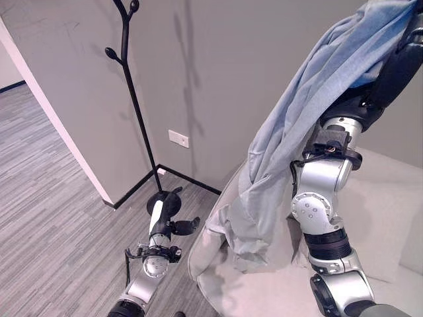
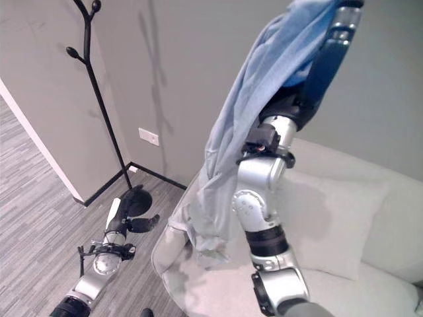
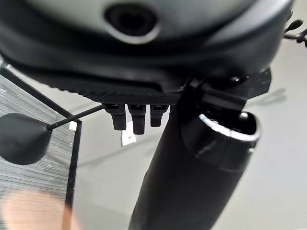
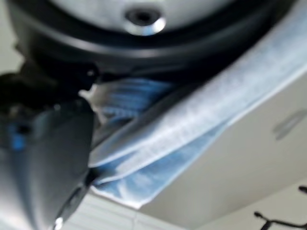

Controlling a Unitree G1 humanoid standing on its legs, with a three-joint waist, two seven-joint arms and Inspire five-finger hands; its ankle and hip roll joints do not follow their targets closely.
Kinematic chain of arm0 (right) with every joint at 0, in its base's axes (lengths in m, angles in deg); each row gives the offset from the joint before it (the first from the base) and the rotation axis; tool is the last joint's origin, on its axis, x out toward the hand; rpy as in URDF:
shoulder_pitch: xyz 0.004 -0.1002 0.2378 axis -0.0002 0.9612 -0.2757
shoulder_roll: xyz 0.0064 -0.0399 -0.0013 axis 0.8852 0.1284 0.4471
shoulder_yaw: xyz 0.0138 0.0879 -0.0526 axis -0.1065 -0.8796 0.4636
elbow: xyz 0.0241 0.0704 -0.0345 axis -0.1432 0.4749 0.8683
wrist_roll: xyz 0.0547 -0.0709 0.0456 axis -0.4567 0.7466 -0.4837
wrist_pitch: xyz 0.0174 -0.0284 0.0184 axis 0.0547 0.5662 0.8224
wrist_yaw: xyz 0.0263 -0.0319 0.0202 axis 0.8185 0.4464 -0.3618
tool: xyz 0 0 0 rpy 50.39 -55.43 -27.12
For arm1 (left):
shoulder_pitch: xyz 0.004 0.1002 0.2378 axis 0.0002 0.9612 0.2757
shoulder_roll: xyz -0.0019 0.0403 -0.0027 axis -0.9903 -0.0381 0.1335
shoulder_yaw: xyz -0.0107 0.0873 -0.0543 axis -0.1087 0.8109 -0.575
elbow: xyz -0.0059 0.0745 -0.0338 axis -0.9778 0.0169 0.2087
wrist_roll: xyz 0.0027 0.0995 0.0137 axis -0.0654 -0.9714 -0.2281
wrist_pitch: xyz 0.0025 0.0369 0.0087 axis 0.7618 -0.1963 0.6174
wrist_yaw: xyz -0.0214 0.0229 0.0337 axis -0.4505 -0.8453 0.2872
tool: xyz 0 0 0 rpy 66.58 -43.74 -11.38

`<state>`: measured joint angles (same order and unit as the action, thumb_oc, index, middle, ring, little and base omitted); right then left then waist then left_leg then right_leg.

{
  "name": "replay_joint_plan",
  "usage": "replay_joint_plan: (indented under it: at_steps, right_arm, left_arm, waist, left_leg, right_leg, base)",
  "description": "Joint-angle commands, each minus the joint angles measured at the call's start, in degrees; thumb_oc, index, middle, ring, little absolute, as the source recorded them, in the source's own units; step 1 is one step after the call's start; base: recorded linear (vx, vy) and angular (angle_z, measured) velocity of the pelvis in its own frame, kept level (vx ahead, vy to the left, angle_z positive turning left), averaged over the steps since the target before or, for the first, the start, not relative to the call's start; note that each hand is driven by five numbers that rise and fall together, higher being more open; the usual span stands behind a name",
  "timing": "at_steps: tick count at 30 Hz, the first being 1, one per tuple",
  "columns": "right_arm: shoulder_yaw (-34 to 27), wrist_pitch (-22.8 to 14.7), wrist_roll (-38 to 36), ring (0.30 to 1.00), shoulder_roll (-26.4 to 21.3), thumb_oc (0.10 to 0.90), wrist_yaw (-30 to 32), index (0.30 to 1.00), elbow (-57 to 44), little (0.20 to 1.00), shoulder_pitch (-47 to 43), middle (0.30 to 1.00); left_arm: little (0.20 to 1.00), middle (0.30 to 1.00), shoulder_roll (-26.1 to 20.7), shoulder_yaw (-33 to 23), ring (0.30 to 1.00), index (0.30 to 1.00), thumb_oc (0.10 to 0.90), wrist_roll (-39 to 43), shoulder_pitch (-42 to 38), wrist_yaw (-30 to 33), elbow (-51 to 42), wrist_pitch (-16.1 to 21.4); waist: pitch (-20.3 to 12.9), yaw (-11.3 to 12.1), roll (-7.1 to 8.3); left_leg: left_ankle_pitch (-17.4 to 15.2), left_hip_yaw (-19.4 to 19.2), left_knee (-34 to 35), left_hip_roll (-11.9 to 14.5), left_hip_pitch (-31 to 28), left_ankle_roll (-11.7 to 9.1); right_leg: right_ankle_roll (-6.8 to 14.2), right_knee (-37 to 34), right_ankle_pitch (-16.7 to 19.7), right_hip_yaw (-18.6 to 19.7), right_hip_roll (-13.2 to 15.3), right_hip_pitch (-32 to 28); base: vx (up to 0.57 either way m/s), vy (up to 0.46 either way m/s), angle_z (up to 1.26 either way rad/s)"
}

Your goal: Hang the clothes on the sofa on the clothes rack.

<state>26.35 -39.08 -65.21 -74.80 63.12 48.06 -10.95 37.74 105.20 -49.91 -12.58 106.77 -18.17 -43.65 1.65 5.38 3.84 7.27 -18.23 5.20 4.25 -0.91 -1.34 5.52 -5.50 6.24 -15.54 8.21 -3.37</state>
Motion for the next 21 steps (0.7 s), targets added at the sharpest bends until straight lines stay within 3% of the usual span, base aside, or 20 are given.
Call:
replay_joint_plan:
  at_steps: [1,13,18,21]
  right_arm:
    - [-0.27,-3.45,3.22,0.3,-5.2,0.4,-1.63,0.3,0.28,0.3,-11.66,0.3]
    - [1.52,-2.89,2.99,0.3,-0.8,0.4,-0.78,0.3,-0.18,0.3,-12.95,0.3]
    - [3.42,-3.55,2.04,0.3,3.23,0.4,-0.54,0.3,-1.75,0.3,-11.95,0.3]
    - [4.21,-3.63,1.61,0.3,4.26,0.4,-0.67,0.3,-2.23,0.3,-11.75,0.3]
  left_arm:
    - [0.9,0.9,0.22,5.52,0.9,0.9,0.8,2.7,-5.13,-0.59,-2.03,7.85]
    - [0.9,0.9,6.15,15.33,0.9,0.9,0.8,11.37,-11.0,-6.09,-5.73,7.9]
    - [0.9,0.9,14.11,23.08,0.9,0.9,0.8,10.27,-18.03,-5.13,5.46,6.64]
    - [0.9,0.9,16.71,24.78,0.9,0.9,0.8,11.26,-19.76,-5.06,8.76,6.12]
  waist:
    - [-7.43,0.35,1.27]
    - [-7.43,-1.12,1.65]
    - [-7.57,-3.32,1.54]
    - [-7.51,-4.13,1.39]
  left_leg:
    - [-3.75,1.26,-0.2,2.63,0.01,-2.3]
    - [-4.23,0.85,-0.2,2.69,-0.48,-1.95]
    - [-4.38,0.26,-0.2,2.72,-0.57,-1.86]
    - [-4.44,0.05,-0.2,2.81,-0.62,-1.82]
  right_leg:
    - [0.55,2.07,-7.78,-2.01,-0.06,-3.94]
    - [0.39,2.26,-7.83,-1.08,-0.25,-3.83]
    - [0.22,2.46,-7.86,-0.37,-0.31,-3.41]
    - [0.17,2.7,-7.92,-0.23,-0.28,-3.25]
  base:
    - [0.0,0.0,0.0]
    - [0.0,0.0,0.0]
    - [0.0,-0.006,-0.06]
    - [0.0,-0.012,-0.09]
